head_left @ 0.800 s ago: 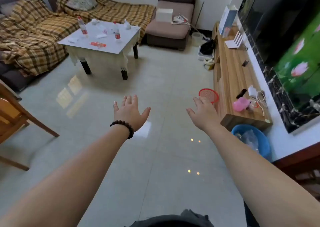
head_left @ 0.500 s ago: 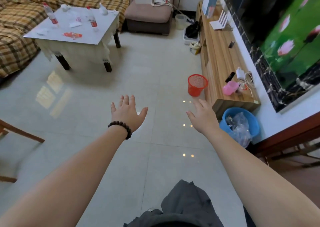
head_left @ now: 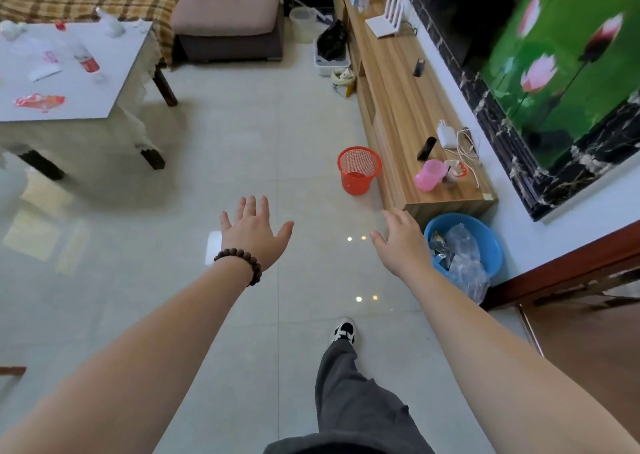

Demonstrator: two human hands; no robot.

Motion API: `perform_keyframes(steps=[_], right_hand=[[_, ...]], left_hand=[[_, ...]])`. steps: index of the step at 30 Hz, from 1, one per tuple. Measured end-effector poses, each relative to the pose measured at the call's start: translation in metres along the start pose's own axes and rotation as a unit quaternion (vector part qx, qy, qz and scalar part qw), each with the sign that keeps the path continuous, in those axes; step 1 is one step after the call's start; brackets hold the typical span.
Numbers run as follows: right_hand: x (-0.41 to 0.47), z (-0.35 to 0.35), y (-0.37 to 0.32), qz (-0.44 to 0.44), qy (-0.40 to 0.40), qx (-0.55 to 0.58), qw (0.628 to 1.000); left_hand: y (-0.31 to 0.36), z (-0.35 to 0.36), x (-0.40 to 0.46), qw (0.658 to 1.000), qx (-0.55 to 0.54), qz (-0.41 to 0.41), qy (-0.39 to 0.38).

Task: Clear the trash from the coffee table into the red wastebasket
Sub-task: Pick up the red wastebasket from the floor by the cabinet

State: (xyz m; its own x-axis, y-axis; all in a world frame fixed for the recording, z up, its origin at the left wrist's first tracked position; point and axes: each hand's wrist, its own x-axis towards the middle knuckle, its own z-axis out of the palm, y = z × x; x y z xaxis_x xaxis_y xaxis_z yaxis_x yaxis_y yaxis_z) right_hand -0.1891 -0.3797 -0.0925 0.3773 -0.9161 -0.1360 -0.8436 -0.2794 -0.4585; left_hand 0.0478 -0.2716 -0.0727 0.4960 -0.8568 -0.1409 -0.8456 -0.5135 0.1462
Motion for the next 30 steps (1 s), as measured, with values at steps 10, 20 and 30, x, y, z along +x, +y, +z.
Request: perform_keyframes(steps=[10,20,30], right_hand=[[0.169,-0.032,0.018,0.029,-0.02,0.012,0.999],[0.293,-0.018,0.026,0.065,-0.049,0.013,0.997],[0.472,0.012,0.024,0.163,-0.078,-0.008,0.984]], left_hand=[[0.1,-0.007,0.163,0.997,-0.046,-0.004,-0.058],[0.116,0.014,0.301,0.994,-0.04,0.007,-0.098],[0.122,0.057,0.518,0.982,-0.019,0.061,-0.179]])
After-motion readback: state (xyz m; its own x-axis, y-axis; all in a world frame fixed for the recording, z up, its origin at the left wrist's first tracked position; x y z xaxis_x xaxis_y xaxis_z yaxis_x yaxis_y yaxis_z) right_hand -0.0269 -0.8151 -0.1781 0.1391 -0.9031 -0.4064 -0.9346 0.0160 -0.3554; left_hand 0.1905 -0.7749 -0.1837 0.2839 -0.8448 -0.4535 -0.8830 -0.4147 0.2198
